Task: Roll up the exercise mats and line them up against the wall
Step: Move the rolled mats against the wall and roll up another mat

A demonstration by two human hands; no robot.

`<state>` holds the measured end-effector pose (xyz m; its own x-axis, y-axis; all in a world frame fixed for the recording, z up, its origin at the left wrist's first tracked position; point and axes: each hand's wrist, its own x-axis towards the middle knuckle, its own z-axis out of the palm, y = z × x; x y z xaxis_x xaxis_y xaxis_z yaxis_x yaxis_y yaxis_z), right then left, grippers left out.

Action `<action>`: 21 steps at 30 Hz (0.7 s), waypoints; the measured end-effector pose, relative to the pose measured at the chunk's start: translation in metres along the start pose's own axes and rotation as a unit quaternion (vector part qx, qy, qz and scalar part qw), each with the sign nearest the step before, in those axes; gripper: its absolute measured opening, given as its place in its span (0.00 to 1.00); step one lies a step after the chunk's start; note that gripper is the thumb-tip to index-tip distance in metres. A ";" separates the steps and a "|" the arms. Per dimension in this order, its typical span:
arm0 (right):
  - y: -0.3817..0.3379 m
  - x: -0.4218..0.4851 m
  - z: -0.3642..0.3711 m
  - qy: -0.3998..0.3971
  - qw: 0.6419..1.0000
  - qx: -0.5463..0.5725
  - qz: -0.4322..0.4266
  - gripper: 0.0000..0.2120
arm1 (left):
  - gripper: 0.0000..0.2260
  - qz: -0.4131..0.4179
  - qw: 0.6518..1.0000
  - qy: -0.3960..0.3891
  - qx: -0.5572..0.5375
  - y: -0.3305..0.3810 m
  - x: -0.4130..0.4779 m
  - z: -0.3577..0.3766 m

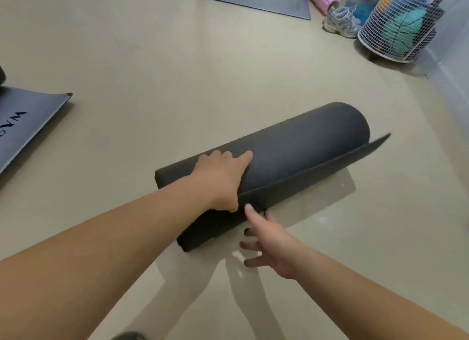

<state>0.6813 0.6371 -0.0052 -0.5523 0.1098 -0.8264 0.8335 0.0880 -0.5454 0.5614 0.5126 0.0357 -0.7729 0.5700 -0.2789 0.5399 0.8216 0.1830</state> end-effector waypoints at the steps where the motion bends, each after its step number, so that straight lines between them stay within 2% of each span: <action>1: -0.008 -0.005 -0.003 -0.019 0.990 -0.136 0.018 0.42 | 0.51 0.009 0.998 0.003 0.063 0.000 -0.003 0.006; 3: -0.032 -0.012 -0.019 -0.040 0.914 -0.404 0.000 0.35 | 0.50 0.034 0.990 0.007 0.138 -0.010 -0.012 0.031; 4: -0.049 -0.016 -0.030 -0.049 0.881 -0.470 -0.033 0.29 | 0.50 0.056 0.985 0.029 0.159 -0.018 -0.018 0.046; 6: -0.082 -0.028 -0.050 -0.004 0.854 -0.500 -0.143 0.23 | 0.48 0.106 0.973 0.106 0.173 -0.035 -0.029 0.070; 7: -0.094 -0.032 -0.058 0.066 0.822 -0.523 -0.215 0.27 | 0.46 0.127 0.967 0.144 0.169 -0.042 -0.034 0.080; 8: -0.101 -0.032 -0.063 0.134 0.765 -0.567 -0.274 0.38 | 0.43 0.147 0.959 0.174 0.172 -0.047 -0.039 0.090; 9: -0.103 -0.028 -0.067 0.171 0.707 -0.619 -0.296 0.52 | 0.40 0.159 0.952 0.186 0.182 -0.049 -0.046 0.098; 10: -0.100 -0.020 -0.069 0.177 0.670 -0.660 -0.291 0.62 | 0.40 0.167 0.948 0.192 0.191 -0.049 -0.052 0.106; 12: -0.082 0.001 -0.069 0.155 0.664 -0.686 -0.253 0.70 | 0.39 0.177 0.949 0.192 0.177 -0.046 -0.062 0.115; 14: -0.067 0.014 -0.070 0.182 0.643 -0.703 -0.243 0.72 | 0.37 0.176 0.955 0.207 0.122 -0.049 -0.071 0.114; 15: -0.063 0.016 -0.070 0.200 0.629 -0.710 -0.247 0.73 | 0.38 0.137 0.961 0.224 0.082 -0.050 -0.075 0.107; 17: -0.057 0.013 -0.065 0.220 0.613 -0.717 -0.249 0.76 | 0.47 -0.047 0.972 0.230 -0.020 -0.056 -0.081 0.082; 19: -0.051 0.009 -0.055 0.216 0.598 -0.735 -0.236 0.77 | 0.58 -0.228 0.948 0.158 -0.159 -0.063 -0.082 0.063; 21: -0.051 0.006 -0.048 0.204 0.591 -0.747 -0.226 0.77 | 0.63 -0.281 0.927 0.104 -0.225 -0.069 -0.079 0.058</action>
<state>0.6349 0.6810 0.0245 -0.9254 -0.0553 -0.3749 -0.1725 0.9423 0.2868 0.6045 0.4106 -0.0099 -0.9630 0.0013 -0.2695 -0.1255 0.8829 0.4525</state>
